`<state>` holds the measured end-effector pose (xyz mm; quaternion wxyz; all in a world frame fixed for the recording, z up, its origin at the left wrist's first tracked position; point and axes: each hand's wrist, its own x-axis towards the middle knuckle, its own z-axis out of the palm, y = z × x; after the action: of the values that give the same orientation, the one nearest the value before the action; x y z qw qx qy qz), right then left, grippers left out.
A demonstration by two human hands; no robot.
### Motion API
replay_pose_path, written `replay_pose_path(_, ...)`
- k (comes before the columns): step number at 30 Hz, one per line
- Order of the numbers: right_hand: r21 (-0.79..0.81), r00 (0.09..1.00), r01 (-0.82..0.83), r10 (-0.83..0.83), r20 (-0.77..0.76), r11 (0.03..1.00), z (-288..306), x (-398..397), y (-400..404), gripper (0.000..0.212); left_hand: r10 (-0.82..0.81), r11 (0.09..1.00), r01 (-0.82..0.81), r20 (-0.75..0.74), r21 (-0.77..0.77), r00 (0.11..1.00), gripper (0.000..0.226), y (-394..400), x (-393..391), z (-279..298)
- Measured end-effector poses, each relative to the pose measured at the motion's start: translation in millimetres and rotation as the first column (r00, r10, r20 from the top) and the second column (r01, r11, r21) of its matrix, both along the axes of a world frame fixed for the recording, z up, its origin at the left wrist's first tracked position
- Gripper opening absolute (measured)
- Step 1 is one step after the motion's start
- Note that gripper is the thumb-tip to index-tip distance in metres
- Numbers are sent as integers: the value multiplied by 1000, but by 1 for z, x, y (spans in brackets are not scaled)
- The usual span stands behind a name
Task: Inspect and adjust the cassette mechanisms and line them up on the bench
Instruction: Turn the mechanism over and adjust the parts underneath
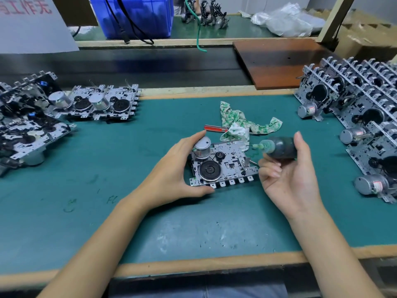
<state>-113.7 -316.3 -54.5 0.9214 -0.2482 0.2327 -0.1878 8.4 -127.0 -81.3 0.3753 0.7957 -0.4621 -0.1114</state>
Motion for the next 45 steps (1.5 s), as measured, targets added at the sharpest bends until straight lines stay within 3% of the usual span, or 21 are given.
replay_pose_path(18, 25, 999, -32, 33, -25, 999, 1, 1, 0, 35, -62, 998, 58, -128, -39, 990, 101, 8, 6, -2)
replay_pose_path(27, 32, 999, -27, 28, -36, 999, 1, 0, -1, 36, -77, 997, 76, -145, -15, 986, 113, 9, 5, -4)
replay_pose_path(32, 26, 999, -34, 35, -38, 999, 1, -1, -2, 37, 7, 999, -8, -12, -40, 1000, 96, 0, -8, 1)
replay_pose_path(35, 14, 999, -32, 32, -36, 999, 1, -1, -1, 37, -28, 999, 28, 8, -24, 1000, 99, -1, -6, 1)
replay_pose_path(39, -97, 997, 38, -44, -58, 995, 0, 0, 0, 37, -46, 999, 46, -6, 7, 999, 111, 3, -1, 0)
replay_pose_path(45, -407, 992, 62, -101, -77, 911, -4, -5, 3, 49, -30, 999, 30, -16, 25, 999, 114, 6, -1, 2)
